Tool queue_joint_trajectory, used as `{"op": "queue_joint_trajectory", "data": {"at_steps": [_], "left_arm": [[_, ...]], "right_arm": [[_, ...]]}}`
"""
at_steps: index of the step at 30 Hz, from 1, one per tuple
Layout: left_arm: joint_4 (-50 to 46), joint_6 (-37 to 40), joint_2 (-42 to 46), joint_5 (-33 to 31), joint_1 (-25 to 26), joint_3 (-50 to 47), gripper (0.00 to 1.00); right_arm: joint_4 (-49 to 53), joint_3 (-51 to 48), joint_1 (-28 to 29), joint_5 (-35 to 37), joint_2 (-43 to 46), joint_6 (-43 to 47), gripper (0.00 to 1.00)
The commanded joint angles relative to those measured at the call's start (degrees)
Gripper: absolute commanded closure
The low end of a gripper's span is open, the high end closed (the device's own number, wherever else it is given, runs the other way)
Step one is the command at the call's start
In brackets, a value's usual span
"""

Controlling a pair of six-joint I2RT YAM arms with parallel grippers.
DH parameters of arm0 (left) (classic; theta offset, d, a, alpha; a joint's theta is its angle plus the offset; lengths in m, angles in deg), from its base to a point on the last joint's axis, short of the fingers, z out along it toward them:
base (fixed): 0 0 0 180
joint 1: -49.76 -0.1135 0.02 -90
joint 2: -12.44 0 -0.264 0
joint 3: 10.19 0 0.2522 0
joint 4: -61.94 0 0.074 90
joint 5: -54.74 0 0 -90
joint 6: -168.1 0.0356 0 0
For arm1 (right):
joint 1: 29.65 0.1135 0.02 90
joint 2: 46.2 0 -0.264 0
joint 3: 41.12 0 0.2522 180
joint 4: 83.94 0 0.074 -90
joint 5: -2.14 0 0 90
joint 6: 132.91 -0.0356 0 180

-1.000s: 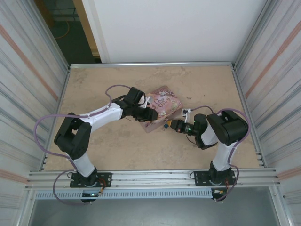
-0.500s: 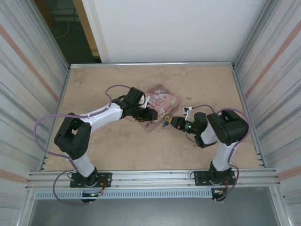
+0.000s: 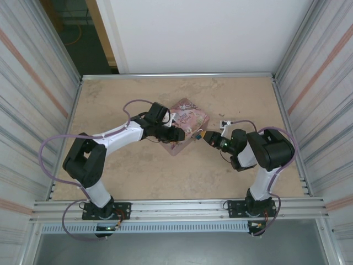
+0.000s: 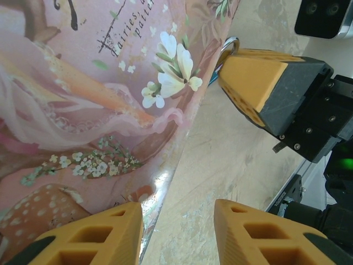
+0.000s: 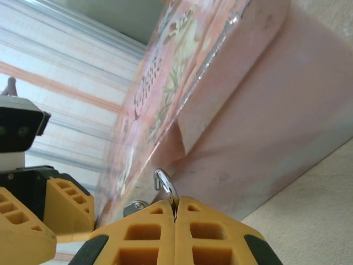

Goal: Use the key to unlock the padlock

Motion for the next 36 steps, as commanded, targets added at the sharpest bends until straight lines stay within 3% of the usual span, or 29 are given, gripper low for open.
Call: {"op": "queue_joint_trajectory", "data": {"at_steps": [1, 12, 29, 36], "left_arm": [[-5.39, -0.69, 0.73, -2.43, -0.78, -2.26, 0.60], [-4.56, -0.80, 4.55, -3.27, -1.77, -2.05, 0.51], [-1.43, -0.28, 16.31, -6.25, -5.10, -7.49, 0.44], [-0.54, 0.97, 26.56, -9.93, -7.84, -12.83, 0.34]], "right_arm": [[-1.85, -1.11, -0.56, 0.58, 1.98, 0.39, 1.00], [6.41, -2.20, -1.72, 0.68, 9.27, 3.80, 1.00], [34.27, 0.35, 0.15, 2.57, 30.97, 13.72, 1.00], [49.23, 2.68, 2.71, 6.04, 41.77, 17.89, 1.00]]}}
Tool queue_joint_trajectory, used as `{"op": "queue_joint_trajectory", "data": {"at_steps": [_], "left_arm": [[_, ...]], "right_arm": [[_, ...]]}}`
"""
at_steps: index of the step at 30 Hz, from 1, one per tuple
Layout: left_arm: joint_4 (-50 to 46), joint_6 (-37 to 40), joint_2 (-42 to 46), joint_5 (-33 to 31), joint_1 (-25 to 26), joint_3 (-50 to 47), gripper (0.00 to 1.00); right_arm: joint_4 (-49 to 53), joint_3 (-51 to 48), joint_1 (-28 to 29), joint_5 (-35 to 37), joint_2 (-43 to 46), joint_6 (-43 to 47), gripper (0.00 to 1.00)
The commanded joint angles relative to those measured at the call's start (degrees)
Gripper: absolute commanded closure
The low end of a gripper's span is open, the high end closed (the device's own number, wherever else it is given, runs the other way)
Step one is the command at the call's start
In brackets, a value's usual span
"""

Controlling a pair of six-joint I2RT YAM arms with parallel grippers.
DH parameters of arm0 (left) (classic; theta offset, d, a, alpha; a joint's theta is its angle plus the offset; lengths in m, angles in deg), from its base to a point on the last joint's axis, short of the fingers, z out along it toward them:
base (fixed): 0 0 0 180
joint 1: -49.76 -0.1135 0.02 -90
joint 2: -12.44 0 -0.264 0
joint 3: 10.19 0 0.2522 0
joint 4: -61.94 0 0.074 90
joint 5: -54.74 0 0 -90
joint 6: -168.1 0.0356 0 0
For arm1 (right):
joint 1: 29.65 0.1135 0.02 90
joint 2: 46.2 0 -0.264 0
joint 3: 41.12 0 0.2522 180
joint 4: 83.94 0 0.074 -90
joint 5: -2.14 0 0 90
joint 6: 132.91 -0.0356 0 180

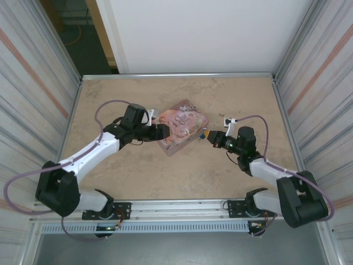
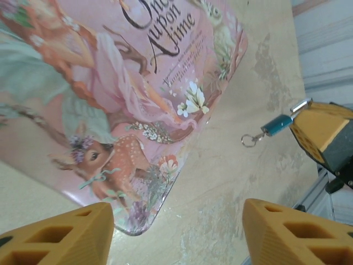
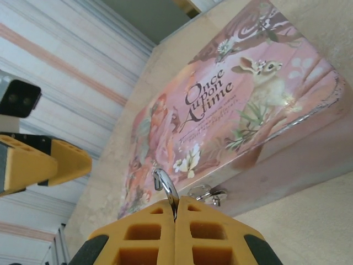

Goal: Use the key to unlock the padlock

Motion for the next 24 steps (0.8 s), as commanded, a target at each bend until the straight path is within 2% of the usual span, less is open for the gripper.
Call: {"op": "queue_joint_trajectory", "data": {"at_steps": [1, 9, 18, 24], "left_arm": [[0.73, 1.20, 6.03, -3.15, -1.75, -2.59, 0.32], [0.40, 1.54, 17.19, -2.40, -7.49, -9.44, 0.23], [-0.57, 4.23, 25.70, -3.18, -9.56, -12.66, 0.13], [-0.15, 3.34, 31.91, -3.95, -11.71, -15.36, 0.02]], "right_arm": [[10.00, 2.74, 1.06, 2.87, 5.53, 4.25, 1.00], [21.68, 3.73, 3.74, 5.44, 14.51, 6.67, 1.00], [35.05, 6.37, 7.91, 8.15, 20.53, 8.06, 1.00], [45.50, 9.80, 9.20, 9.09, 24.10, 9.09, 1.00]]}}
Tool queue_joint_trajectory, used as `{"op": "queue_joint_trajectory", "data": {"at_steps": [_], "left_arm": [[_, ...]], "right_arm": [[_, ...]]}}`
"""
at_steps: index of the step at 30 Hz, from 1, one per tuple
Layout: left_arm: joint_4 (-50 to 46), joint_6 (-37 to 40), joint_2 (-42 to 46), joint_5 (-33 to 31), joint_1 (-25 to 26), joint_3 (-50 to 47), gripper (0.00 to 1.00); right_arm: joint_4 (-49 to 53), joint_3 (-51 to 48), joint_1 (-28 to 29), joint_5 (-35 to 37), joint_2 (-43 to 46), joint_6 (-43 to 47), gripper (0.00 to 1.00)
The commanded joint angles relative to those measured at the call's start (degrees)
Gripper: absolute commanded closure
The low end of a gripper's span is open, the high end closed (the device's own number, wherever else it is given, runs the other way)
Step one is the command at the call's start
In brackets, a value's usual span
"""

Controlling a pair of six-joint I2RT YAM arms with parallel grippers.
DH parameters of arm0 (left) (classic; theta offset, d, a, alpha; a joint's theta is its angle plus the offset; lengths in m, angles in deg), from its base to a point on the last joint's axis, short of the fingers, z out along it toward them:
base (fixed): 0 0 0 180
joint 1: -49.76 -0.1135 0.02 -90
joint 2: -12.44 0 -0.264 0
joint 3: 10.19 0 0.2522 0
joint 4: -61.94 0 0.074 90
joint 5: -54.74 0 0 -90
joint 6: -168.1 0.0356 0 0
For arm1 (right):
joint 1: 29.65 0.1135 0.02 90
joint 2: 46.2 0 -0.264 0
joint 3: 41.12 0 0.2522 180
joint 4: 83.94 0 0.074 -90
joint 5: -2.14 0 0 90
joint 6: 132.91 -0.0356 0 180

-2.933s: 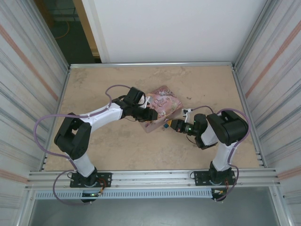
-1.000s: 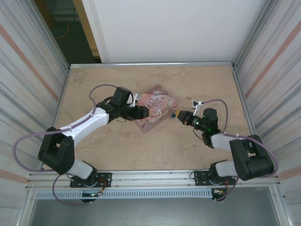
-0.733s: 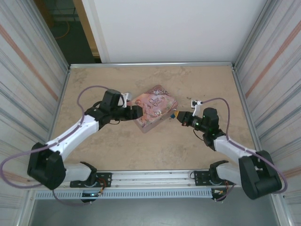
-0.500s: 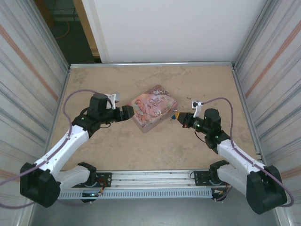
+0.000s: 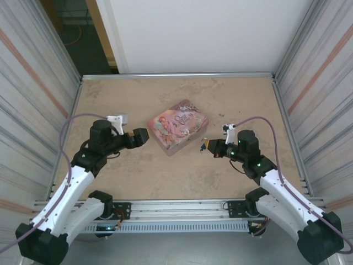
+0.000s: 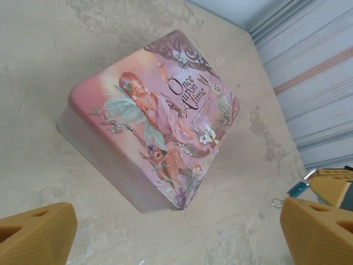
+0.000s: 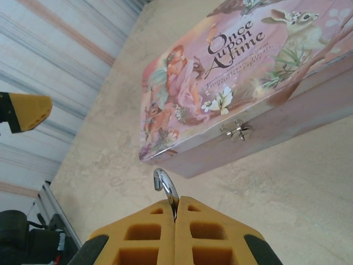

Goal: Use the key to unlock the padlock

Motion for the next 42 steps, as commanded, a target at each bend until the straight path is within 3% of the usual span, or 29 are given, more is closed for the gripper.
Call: {"op": "queue_joint_trajectory", "data": {"at_steps": [1, 11, 17, 24, 33, 42], "left_arm": [[0.07, 0.75, 3.59, -0.92, -1.65, -1.73, 0.01], [-1.78, 1.19, 10.08, 0.68, -7.74, -4.56, 0.01], [-1.43, 0.96, 9.99, 0.89, -8.68, -4.90, 0.01], [-0.80, -1.01, 11.12, -4.01, -8.76, -6.01, 0.01], [-1.76, -1.80, 11.72, -6.14, -8.83, -6.24, 0.01], [-2.39, -1.63, 12.48, -6.58, -8.86, -6.68, 0.01]], "right_arm": [[8.83, 3.23, 0.78, 1.32, 2.31, 2.03, 1.00], [26.00, 11.04, 3.87, 2.08, 1.71, 1.66, 1.00], [34.83, 14.71, 5.33, 2.33, 0.94, 1.20, 1.00], [42.93, 15.91, 6.05, 3.55, -0.88, -0.01, 1.00], [43.91, 14.18, 7.00, 3.04, -5.03, -0.01, 1.00], [37.99, 10.34, 8.70, 2.74, -10.33, -0.71, 1.00]]}}
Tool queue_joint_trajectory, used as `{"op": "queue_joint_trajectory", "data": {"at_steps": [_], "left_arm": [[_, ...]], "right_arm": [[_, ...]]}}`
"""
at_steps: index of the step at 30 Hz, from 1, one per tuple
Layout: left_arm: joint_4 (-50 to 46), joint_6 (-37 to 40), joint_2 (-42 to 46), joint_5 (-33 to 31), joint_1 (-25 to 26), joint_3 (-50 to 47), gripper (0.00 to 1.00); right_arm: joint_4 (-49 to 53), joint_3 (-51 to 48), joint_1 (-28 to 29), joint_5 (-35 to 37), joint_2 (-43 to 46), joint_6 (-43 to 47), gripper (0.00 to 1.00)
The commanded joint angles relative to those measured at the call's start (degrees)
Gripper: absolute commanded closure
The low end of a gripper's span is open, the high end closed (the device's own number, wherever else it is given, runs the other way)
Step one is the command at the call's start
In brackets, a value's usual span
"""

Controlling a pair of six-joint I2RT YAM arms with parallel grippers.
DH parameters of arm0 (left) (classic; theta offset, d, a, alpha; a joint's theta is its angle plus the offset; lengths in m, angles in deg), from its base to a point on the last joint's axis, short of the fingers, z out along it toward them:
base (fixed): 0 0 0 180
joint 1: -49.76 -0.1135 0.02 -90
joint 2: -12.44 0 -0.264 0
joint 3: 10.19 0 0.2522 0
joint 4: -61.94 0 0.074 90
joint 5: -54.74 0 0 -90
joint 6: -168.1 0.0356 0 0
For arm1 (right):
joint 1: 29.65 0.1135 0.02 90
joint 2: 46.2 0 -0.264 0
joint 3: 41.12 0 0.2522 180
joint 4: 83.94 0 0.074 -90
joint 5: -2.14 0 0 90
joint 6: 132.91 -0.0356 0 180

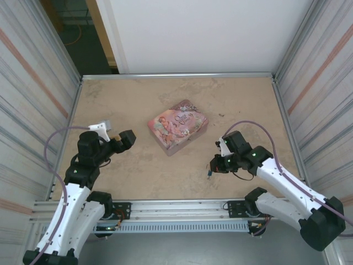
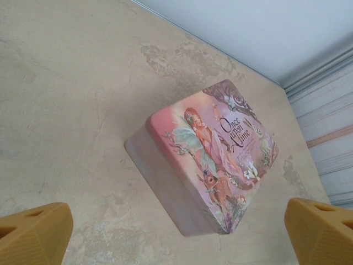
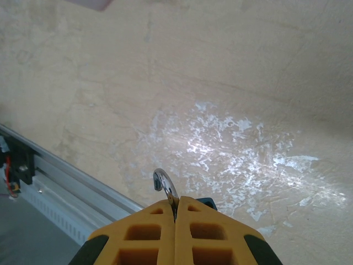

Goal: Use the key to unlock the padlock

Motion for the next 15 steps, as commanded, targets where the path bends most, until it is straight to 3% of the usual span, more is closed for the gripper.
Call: {"op": "queue_joint_trajectory", "data": {"at_steps": [1, 15], "left_arm": [[-0.75, -0.31, 0.80, -1.06, -0.49, -0.52, 0.01], [-0.75, -0.54, 1.65, -0.86, -0.51, -1.31, 0.01]], "right_arm": [[-2.86, -1.43, 1.04, -0.65, -1.57, -1.57, 1.00], [-9.57, -2.74, 3.66, -2.58, -12.12, -1.68, 1.00]]}}
